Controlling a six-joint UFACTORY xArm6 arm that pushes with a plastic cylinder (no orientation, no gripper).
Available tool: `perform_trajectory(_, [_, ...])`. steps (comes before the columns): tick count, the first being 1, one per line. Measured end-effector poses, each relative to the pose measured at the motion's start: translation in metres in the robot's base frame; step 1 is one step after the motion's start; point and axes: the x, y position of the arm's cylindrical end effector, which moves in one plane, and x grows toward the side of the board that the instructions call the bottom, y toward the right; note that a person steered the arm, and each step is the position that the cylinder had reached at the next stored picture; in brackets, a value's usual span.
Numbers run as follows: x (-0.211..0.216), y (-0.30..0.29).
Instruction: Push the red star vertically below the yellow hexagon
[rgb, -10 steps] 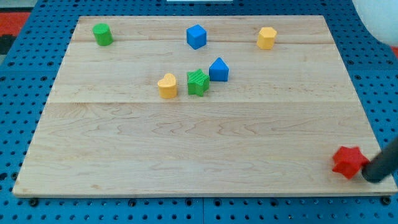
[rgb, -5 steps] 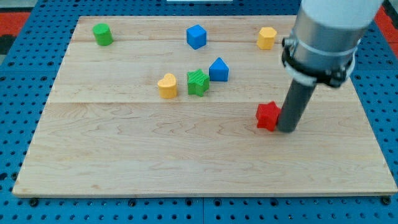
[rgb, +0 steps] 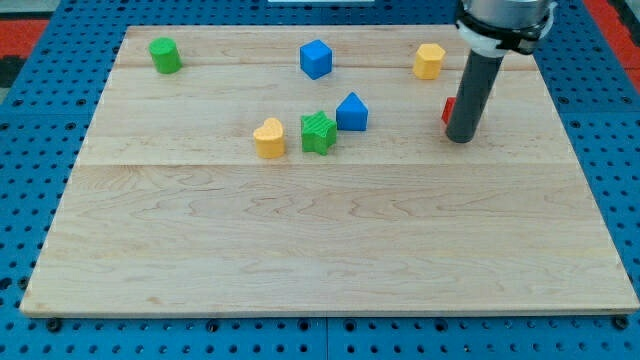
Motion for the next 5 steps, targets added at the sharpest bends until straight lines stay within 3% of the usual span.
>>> perform_trajectory(1, [0.006, -0.045])
perform_trajectory(2, [-0.039, -0.067])
perform_trajectory(3, [-0.065, 0.007])
perform_trajectory(4, [-0.062, 0.038])
perform_trajectory(5, [-0.024, 0.021])
